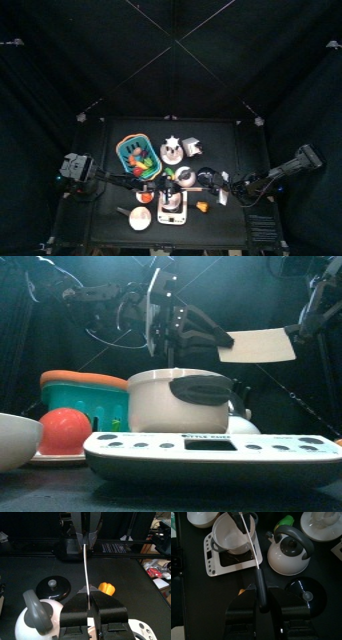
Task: Cut squash
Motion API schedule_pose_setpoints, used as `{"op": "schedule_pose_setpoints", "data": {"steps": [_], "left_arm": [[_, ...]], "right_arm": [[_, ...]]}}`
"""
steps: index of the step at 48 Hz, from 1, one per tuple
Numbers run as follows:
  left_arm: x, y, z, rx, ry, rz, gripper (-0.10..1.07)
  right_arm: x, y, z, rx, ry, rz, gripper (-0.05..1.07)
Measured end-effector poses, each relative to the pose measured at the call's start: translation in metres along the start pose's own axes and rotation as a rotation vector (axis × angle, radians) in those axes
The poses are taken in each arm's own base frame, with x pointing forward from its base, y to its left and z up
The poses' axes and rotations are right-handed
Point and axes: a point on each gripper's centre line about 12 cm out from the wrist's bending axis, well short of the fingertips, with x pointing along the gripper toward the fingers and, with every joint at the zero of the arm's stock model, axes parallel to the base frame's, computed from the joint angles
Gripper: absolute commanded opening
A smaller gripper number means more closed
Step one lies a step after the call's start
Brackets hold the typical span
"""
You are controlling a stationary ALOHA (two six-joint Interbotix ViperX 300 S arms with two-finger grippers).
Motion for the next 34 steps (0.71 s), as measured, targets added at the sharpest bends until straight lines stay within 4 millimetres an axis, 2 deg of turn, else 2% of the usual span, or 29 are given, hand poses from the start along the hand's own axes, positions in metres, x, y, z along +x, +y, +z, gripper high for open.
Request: {"op": "schedule_pose_setpoints", "data": {"steps": [14, 26, 34], "left_arm": [[0.02, -0.011, 0.003, 0.018, 0.06, -0.045, 0.35], [0.047, -0.025, -0.013, 0.046, 0.128, -0.086, 0.35], [0.051, -0.03, -0.015, 0.054, 0.13, -0.097, 0.35]], "right_arm": [[-0.006, 0.011, -0.017, 0.069, 0.109, 0.04, 0.48], [-0.009, 0.027, -0.037, 0.08, 0.21, 0.085, 0.47], [-0.01, 0.038, -0.04, 0.083, 0.244, 0.113, 0.47]]}}
